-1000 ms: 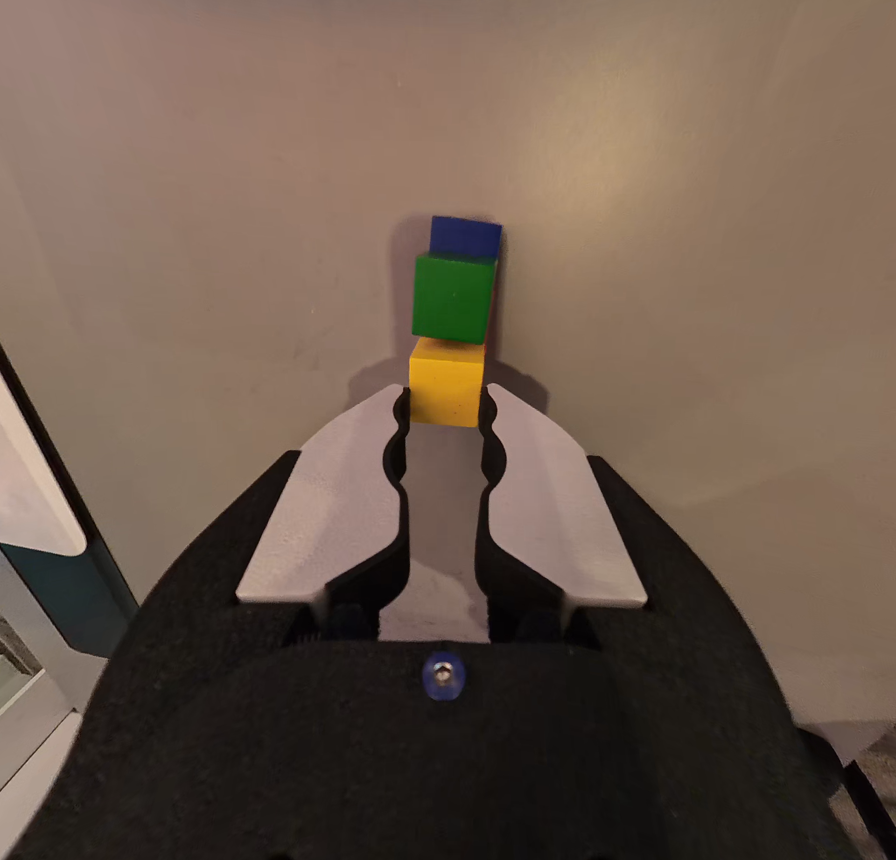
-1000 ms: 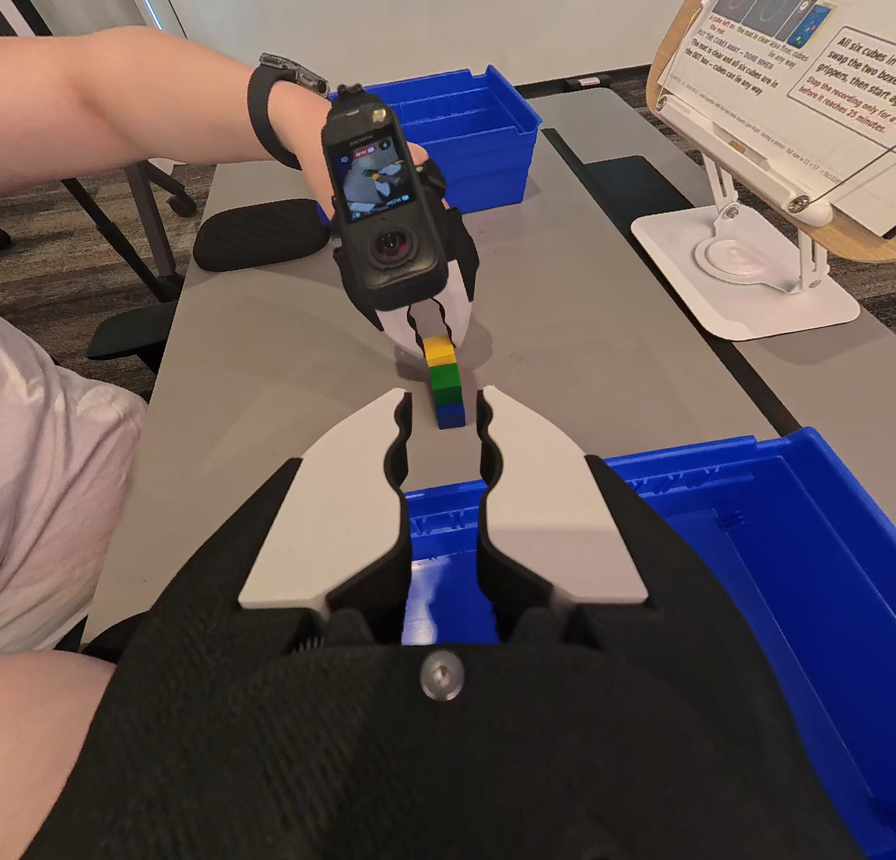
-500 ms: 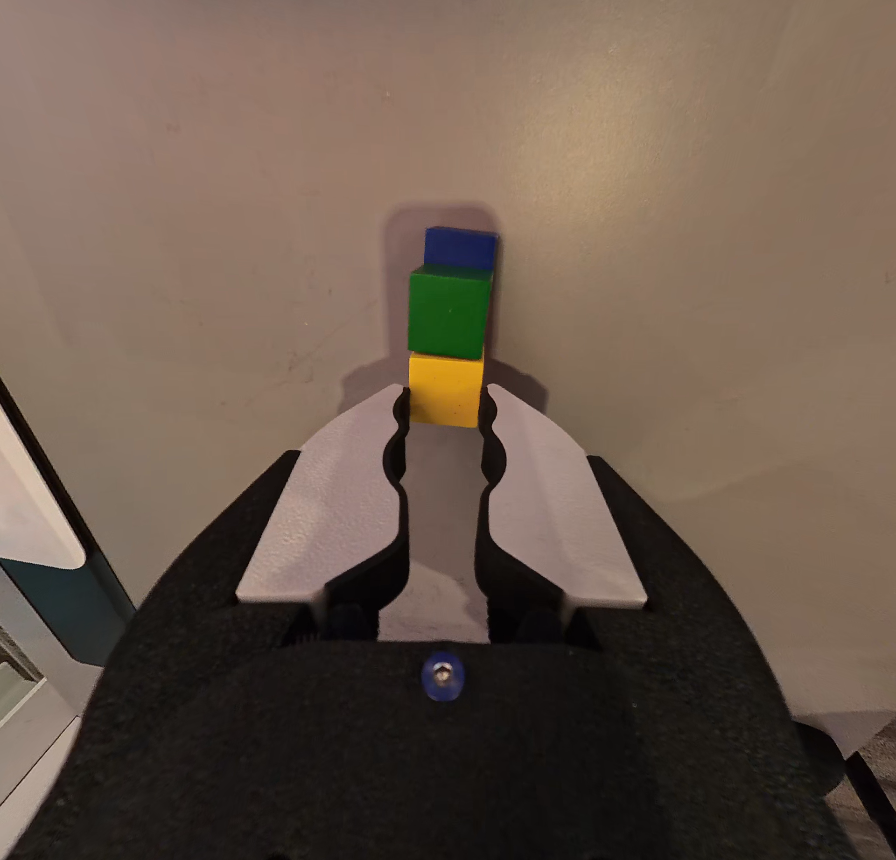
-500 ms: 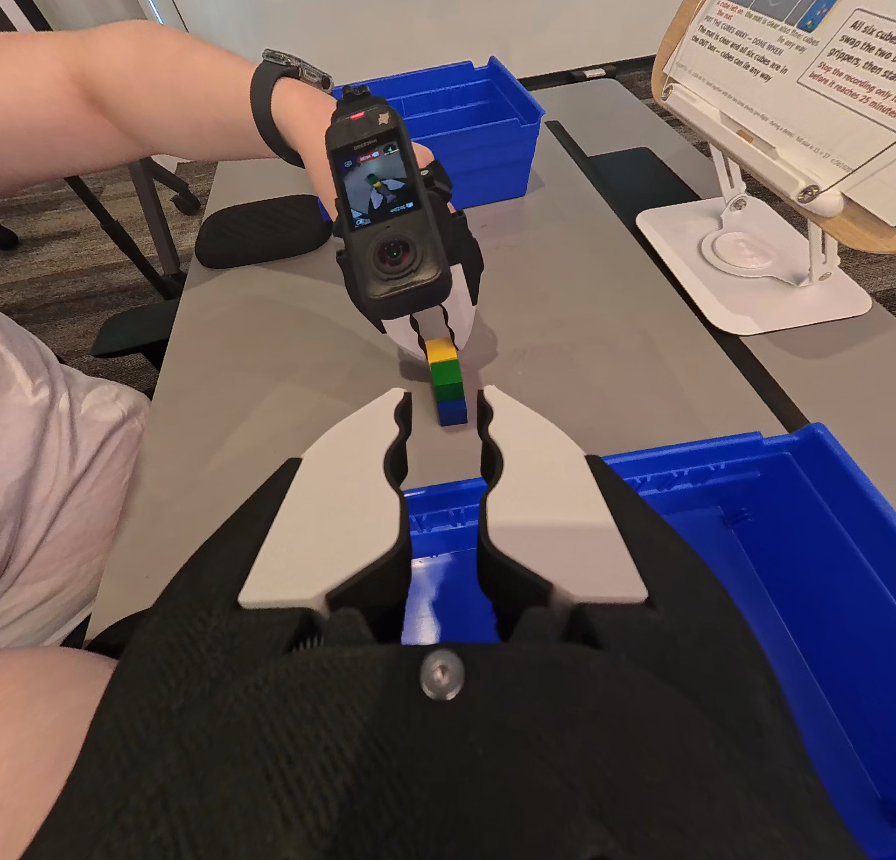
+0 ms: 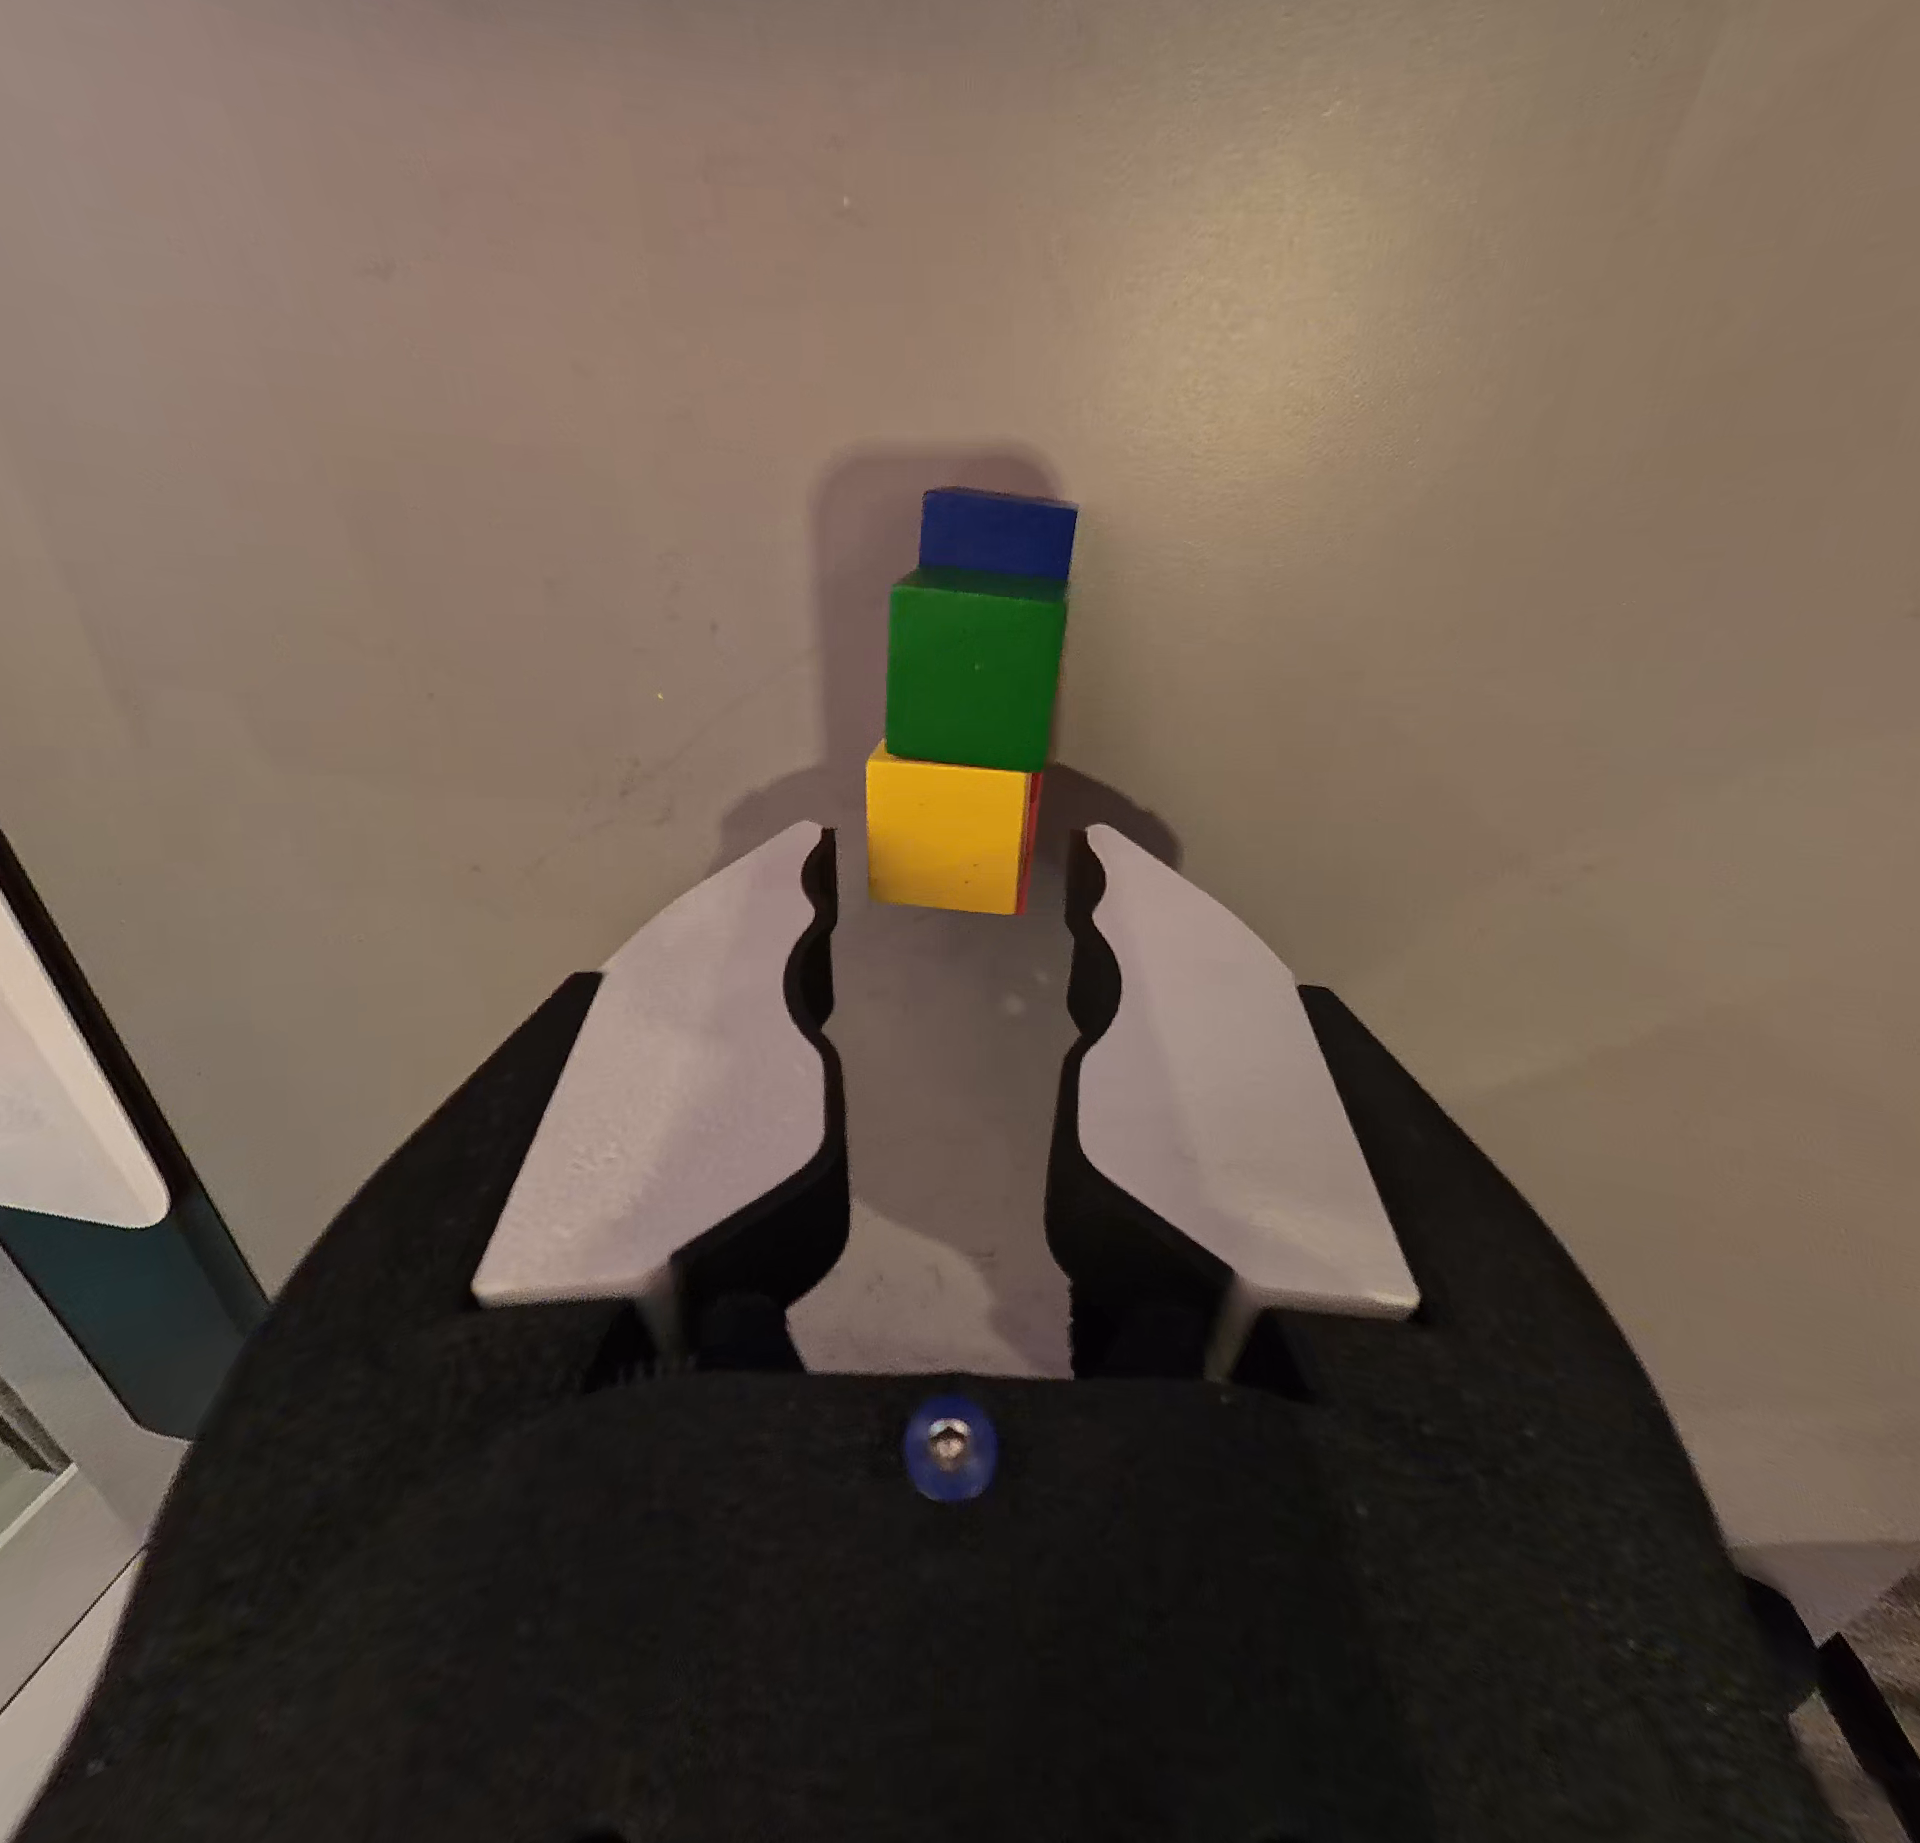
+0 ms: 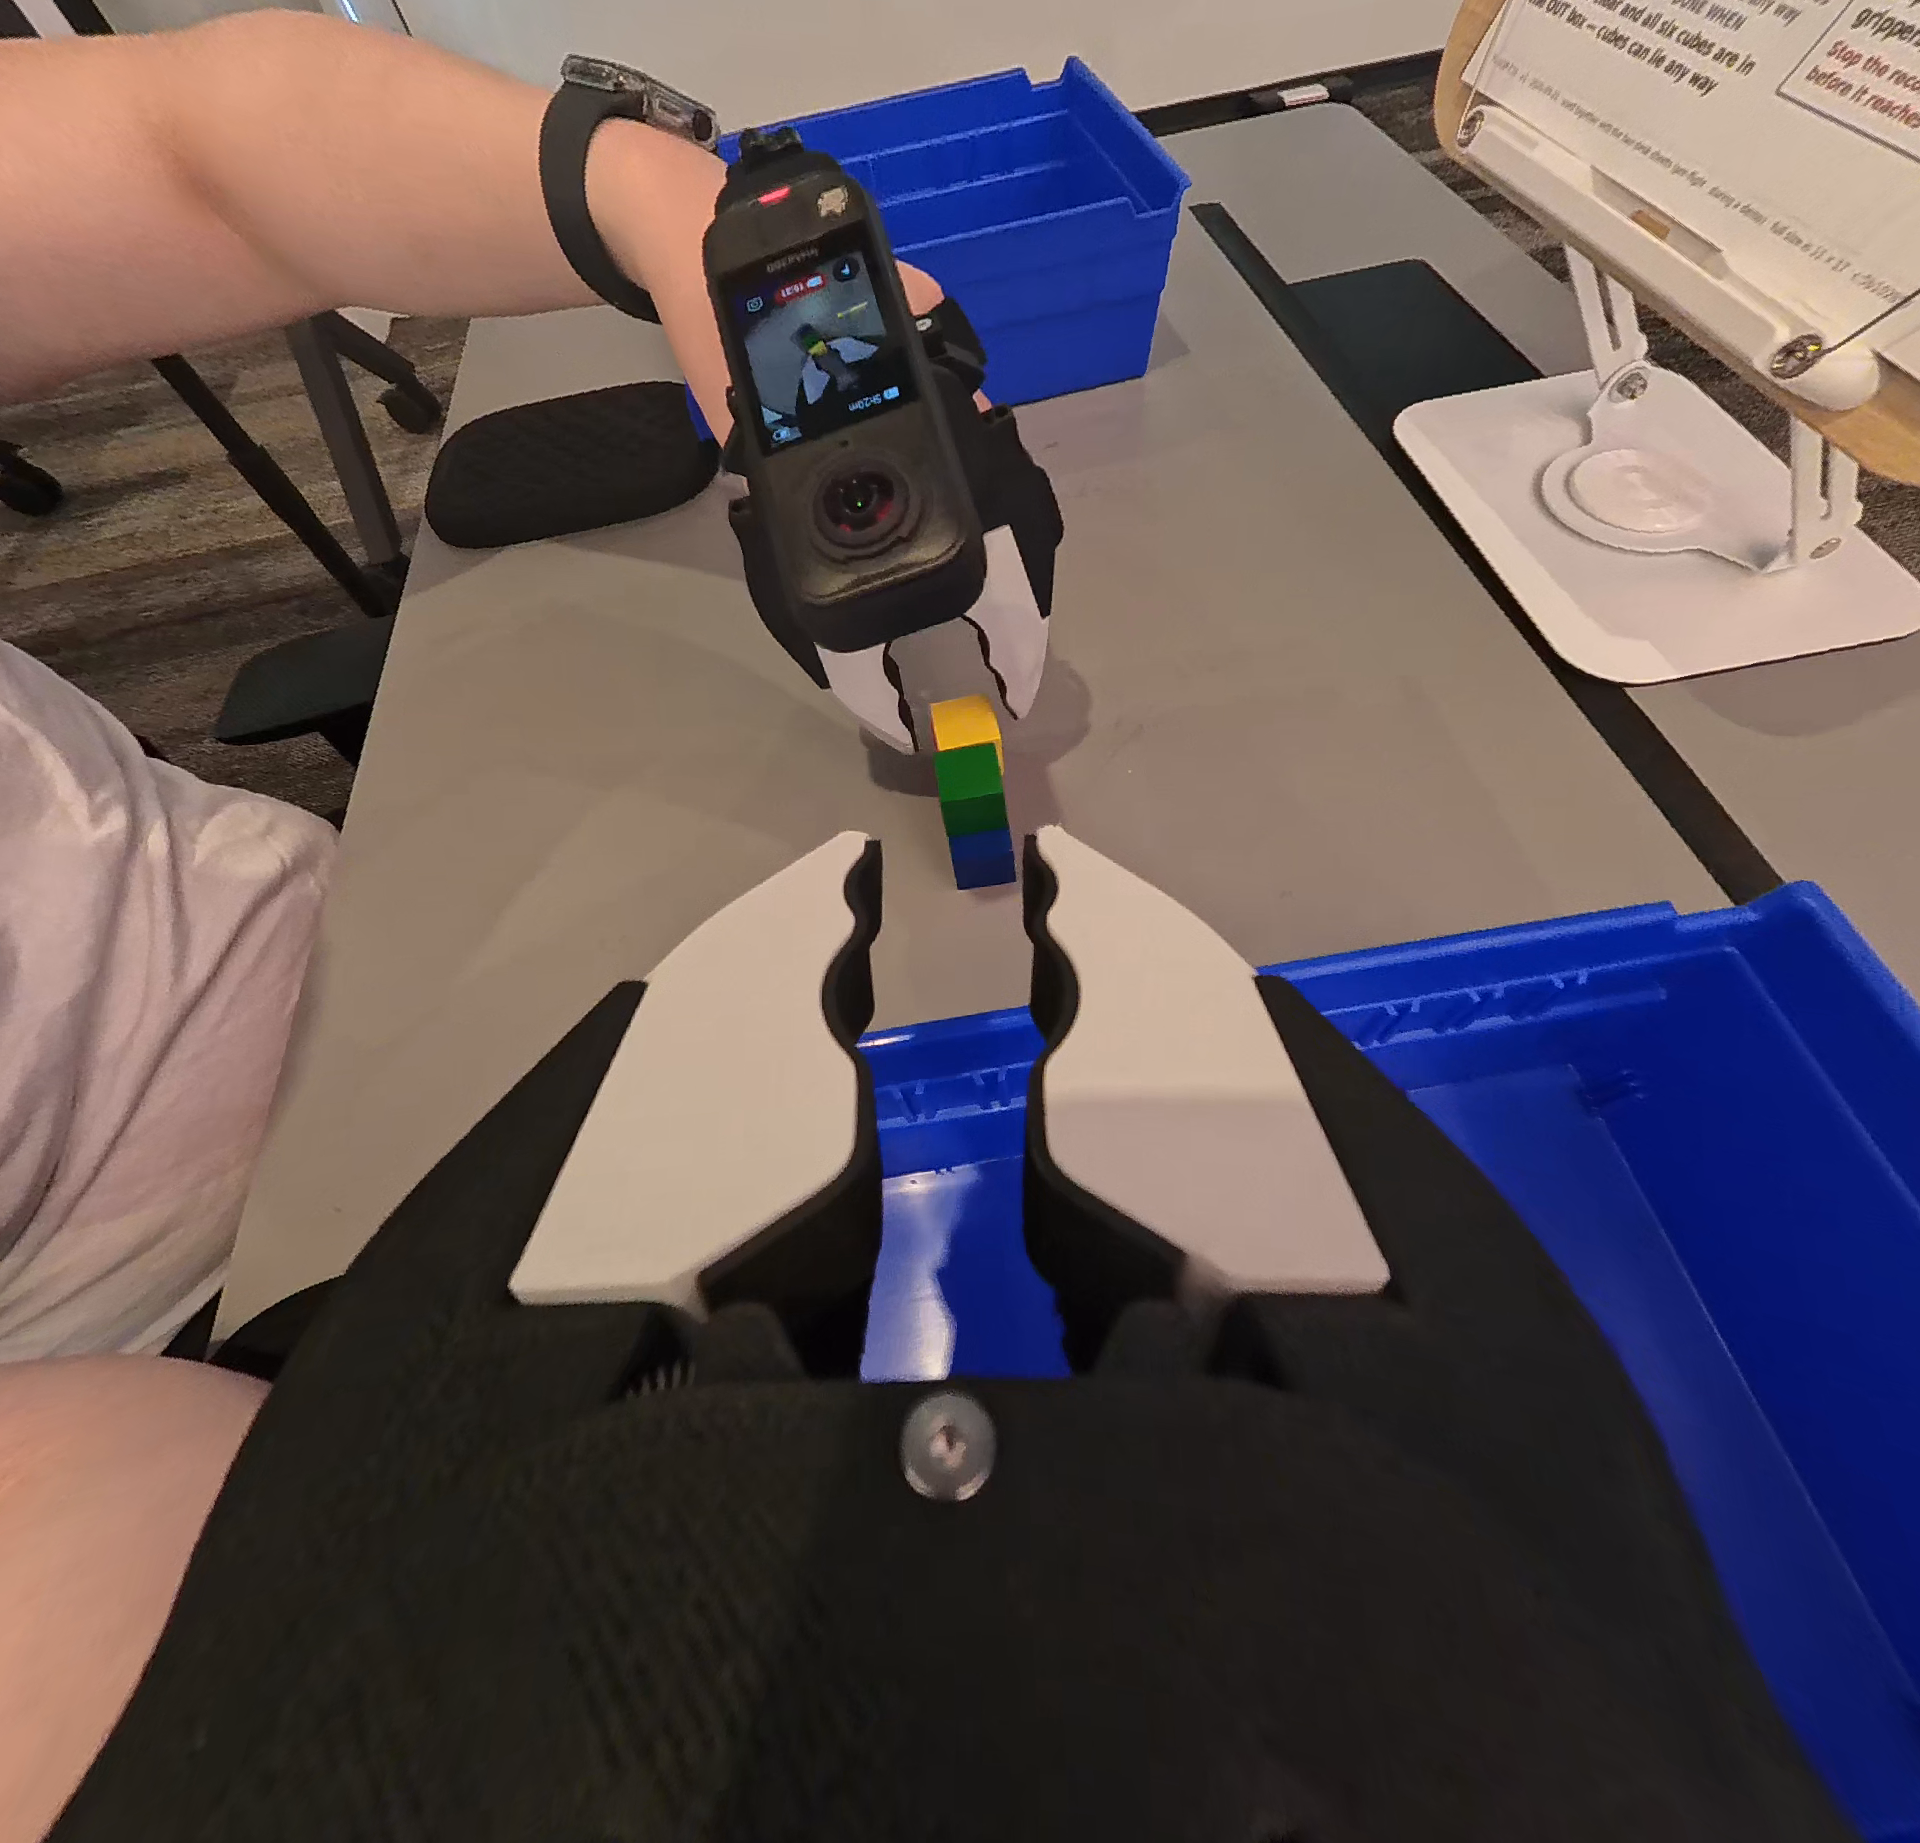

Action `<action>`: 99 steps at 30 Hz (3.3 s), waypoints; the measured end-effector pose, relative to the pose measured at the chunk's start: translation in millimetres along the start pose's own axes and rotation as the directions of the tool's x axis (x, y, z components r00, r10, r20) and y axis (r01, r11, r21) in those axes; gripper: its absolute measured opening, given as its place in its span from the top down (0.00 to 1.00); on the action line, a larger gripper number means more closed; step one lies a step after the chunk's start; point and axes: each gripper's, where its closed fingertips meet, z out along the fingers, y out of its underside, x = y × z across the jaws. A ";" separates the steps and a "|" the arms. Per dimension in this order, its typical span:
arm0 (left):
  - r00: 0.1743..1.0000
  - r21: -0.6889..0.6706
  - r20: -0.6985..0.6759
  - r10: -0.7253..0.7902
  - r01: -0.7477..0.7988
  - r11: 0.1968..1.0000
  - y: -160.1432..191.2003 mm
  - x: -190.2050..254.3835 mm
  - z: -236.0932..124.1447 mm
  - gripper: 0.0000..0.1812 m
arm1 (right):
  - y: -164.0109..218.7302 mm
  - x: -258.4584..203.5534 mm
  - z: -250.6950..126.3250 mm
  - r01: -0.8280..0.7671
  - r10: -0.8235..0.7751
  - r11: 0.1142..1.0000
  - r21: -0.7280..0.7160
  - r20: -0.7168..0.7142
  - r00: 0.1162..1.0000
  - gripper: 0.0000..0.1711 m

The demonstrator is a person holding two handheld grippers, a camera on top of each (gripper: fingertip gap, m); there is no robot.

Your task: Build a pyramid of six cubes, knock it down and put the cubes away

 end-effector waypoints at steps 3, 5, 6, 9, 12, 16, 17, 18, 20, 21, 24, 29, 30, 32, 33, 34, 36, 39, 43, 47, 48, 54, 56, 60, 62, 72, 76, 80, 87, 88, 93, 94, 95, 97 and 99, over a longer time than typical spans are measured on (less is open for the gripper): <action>1.000 -0.004 0.017 0.014 -0.014 1.000 1.2 -1.8 -1.5 0.80 | 0.9 0.3 0.6 0.000 0.000 1.000 -0.006 -0.001 1.000 0.84; 1.000 0.007 0.007 0.022 -0.022 1.000 0.6 0.3 -3.6 0.85 | 1.0 0.3 0.6 -0.001 0.001 1.000 -0.006 0.000 1.000 0.84; 1.000 0.013 0.008 0.021 -0.022 1.000 0.0 0.4 -4.4 0.85 | 0.9 0.4 0.6 -0.001 0.001 1.000 -0.005 0.000 1.000 0.84; 1.000 0.016 0.007 0.022 -0.022 1.000 -0.4 1.0 -4.9 0.83 | 1.1 0.8 0.8 -0.003 0.003 1.000 -0.005 0.001 1.000 0.84; 0.999 0.015 0.027 0.025 -0.025 1.000 -0.9 -2.2 -4.8 0.82 | 1.8 0.5 1.6 -0.003 0.003 1.000 -0.010 0.003 1.000 0.84; 0.999 0.014 0.020 0.037 -0.037 0.999 -1.7 -0.4 -3.9 0.82 | 2.4 0.4 1.7 -0.003 0.003 1.000 -0.011 0.004 1.000 0.84; 0.999 0.009 0.019 0.042 -0.042 0.999 -1.3 0.1 -3.5 0.82 | 2.6 0.7 1.6 -0.005 0.005 1.000 -0.012 0.003 1.000 0.84; 0.999 0.007 0.017 0.045 -0.045 0.999 -1.2 0.7 -3.1 0.82 | 2.8 0.8 1.6 -0.006 0.006 1.000 -0.011 0.004 1.000 0.84; 0.999 0.003 0.018 0.042 -0.042 0.999 -0.7 0.6 -2.7 0.80 | 3.2 1.0 1.5 -0.007 0.007 1.000 -0.010 0.005 1.000 0.84; 0.999 0.003 0.020 0.040 -0.040 0.999 -0.6 0.2 -3.2 0.80 | 3.6 1.2 1.5 -0.009 0.009 1.000 -0.010 0.005 1.000 0.84; 0.999 0.029 0.023 0.026 -0.027 0.999 -2.0 -0.4 -9.2 0.78 | 4.9 2.2 1.6 -0.012 0.012 1.000 -0.013 0.004 1.000 0.84; 0.994 0.120 0.106 -0.025 0.012 0.993 11.3 -11.6 -48.3 0.77 | 4.5 1.4 0.7 -0.010 0.010 1.000 -0.009 0.004 1.000 0.84; 0.990 0.155 0.131 -0.058 0.038 0.987 17.6 -16.9 -62.1 0.77 | 4.0 1.1 0.5 -0.008 0.008 1.000 -0.008 0.004 1.000 0.84; 0.966 0.235 0.202 -0.159 0.110 0.966 38.0 -35.4 -93.6 0.77 | 3.0 0.0 0.5 -0.006 0.006 1.000 -0.005 0.006 1.000 0.84; 0.942 0.277 0.248 -0.227 0.156 0.948 53.3 -49.2 -109.9 0.77 | 2.7 -0.6 0.7 -0.004 0.004 1.000 -0.005 0.006 1.000 0.84; 0.907 0.313 0.291 -0.304 0.210 0.926 73.1 -64.3 -125.5 0.77 | 2.4 -1.0 0.7 0.000 0.000 1.000 -0.008 0.003 1.000 0.84; 0.810 0.339 0.366 -0.457 0.341 0.877 127.3 -92.8 -149.1 0.77 | 1.3 -1.7 0.6 0.006 -0.006 1.000 -0.011 -0.002 1.000 0.84; 0.643 0.326 0.409 -0.647 0.560 0.762 220.3 -119.0 -156.9 0.76 | -2.0 -3.0 0.4 0.015 -0.015 1.000 -0.007 -0.007 1.000 0.84; 0.498 0.283 0.353 -0.792 0.749 0.598 312.2 -121.9 -122.5 0.75 | -3.5 -4.8 4.1 0.026 -0.026 0.999 -0.023 -0.010 1.000 0.84; 0.342 0.271 0.151 -0.928 0.888 0.371 346.1 -110.1 -71.9 0.75 | -1.1 -4.5 14.0 0.021 -0.021 0.998 -0.056 -0.001 1.000 0.84; 0.293 0.264 0.109 -0.950 0.913 0.311 350.3 -108.2 -60.9 0.76 | 0.8 -3.6 17.1 0.018 -0.018 0.997 -0.072 -0.002 1.000 0.84; 0.144 0.179 -0.016 -0.989 0.974 0.139 350.8 -103.5 -19.0 0.70 | 11.7 0.5 31.2 -0.005 0.004 0.989 -0.145 -0.003 1.000 0.84; 0.132 0.167 0.007 -0.991 0.977 0.132 351.5 -105.6 -12.7 0.71 | 15.2 1.8 33.9 -0.016 0.016 0.987 -0.160 -0.003 1.000 0.84; 0.138 0.083 0.059 -0.989 0.986 0.142 354.4 -99.4 2.3 0.71 | 20.1 3.4 36.8 -0.028 0.027 0.983 -0.183 -0.006 1.000 0.84; 0.145 0.051 0.075 -0.987 0.988 0.149 355.0 -96.9 7.7 0.75 | 19.5 3.0 37.2 -0.026 0.025 0.983 -0.181 -0.003 1.000 0.84; 0.191 0.079 0.145 -0.971 0.976 0.204 368.9 -100.1 -8.0 0.84 | 17.5 2.5 32.1 -0.020 0.020 0.986 -0.163 -0.003 1.000 0.84; 0.213 0.201 0.165 -0.963 0.949 0.244 365.9 -107.9 -45.4 0.84 | 14.1 3.2 26.7 -0.018 0.017 0.991 -0.135 -0.007 1.000 0.84; 0.282 0.363 0.238 -0.930 0.862 0.354 336.9 -121.1 -113.8 0.84 | 12.1 2.6 24.3 -0.017 0.016 0.992 -0.122 -0.010 1.000 0.84; 0.817 0.484 0.054 -0.574 0.481 0.731 125.4 -45.4 -152.1 0.84 | 7.9 -1.1 24.5 0.007 -0.008 0.992 -0.128 -0.009 1.000 0.84; 0.873 0.481 0.067 -0.483 0.396 0.782 99.4 -32.8 -145.9 0.84 | 7.4 -2.2 24.9 0.009 -0.010 0.992 -0.127 -0.005 1.000 0.84; 0.988 0.349 0.136 -0.070 0.019 0.937 15.1 5.6 -90.3 0.84 | 6.9 -7.0 24.7 0.024 -0.024 0.991 -0.133 0.005 1.000 0.84; 0.993 0.327 0.114 -0.024 -0.015 0.945 4.1 10.1 -79.3 0.84 | 6.3 -7.4 24.0 0.027 -0.027 0.991 -0.130 0.005 1.000 0.84; 0.995 0.309 0.099 0.005 -0.035 0.951 -4.9 11.4 -69.5 0.84 | 5.7 -7.9 23.3 0.029 -0.028 0.992 -0.126 0.006 1.000 0.84; 0.995 0.248 0.099 0.020 -0.044 0.968 -14.6 5.5 -53.0 0.84 | 5.5 -8.4 21.7 0.030 -0.029 0.992 -0.120 0.009 1.000 0.84; 0.995 0.207 0.094 0.034 -0.053 0.977 -19.6 -0.3 -42.0 0.84 | 6.0 -8.4 20.3 0.028 -0.027 0.993 -0.118 0.011 1.000 0.84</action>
